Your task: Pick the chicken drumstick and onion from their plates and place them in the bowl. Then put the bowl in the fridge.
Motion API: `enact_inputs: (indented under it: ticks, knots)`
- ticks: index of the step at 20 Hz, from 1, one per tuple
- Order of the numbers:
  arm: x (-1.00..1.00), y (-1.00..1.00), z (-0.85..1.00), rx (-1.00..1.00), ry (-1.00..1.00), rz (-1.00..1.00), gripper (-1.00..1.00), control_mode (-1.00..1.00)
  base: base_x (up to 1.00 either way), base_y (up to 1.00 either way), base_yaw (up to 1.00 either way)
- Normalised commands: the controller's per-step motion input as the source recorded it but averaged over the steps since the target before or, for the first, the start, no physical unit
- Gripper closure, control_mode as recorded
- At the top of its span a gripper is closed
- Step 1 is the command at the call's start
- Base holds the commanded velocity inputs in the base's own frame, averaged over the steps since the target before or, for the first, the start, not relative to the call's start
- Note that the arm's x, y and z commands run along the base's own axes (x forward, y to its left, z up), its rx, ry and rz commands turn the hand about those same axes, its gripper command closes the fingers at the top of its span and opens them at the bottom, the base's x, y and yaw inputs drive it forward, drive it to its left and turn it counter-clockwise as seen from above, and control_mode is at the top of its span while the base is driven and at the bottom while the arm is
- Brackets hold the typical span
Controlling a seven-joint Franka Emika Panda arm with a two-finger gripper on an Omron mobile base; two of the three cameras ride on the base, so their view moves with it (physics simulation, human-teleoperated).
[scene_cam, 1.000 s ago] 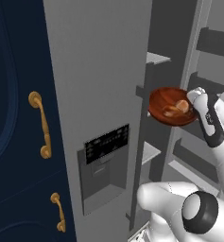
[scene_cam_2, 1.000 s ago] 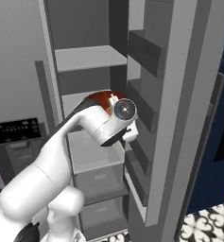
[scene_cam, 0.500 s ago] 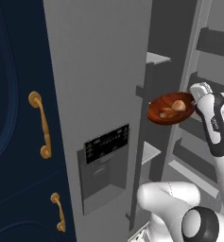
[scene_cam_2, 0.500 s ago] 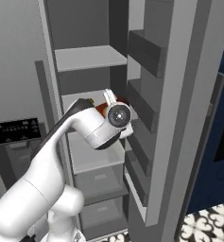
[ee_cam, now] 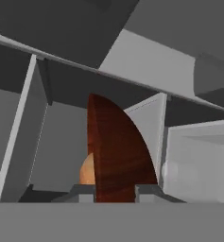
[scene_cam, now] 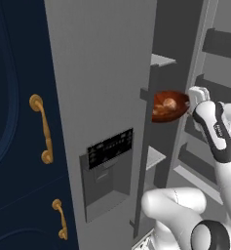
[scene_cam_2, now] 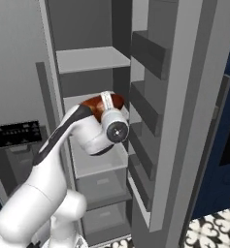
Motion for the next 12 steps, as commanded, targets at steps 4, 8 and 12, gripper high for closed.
enact_inputs:
  ticks: [4,8,12]
  knots:
    - [0.56,0.34,-0.24,0.02,-0.05,0.00,1.00,-1.00,0.00,0.00,0.00]
    - [0.44,0.19,-0.29,0.00,-0.02,-0.01,1.00,-1.00,0.00,0.00,0.00]
    - [0.19,0.12,-0.15,0.00,-0.02,-0.02,1.00,-1.00,0.00,0.00,0.00]
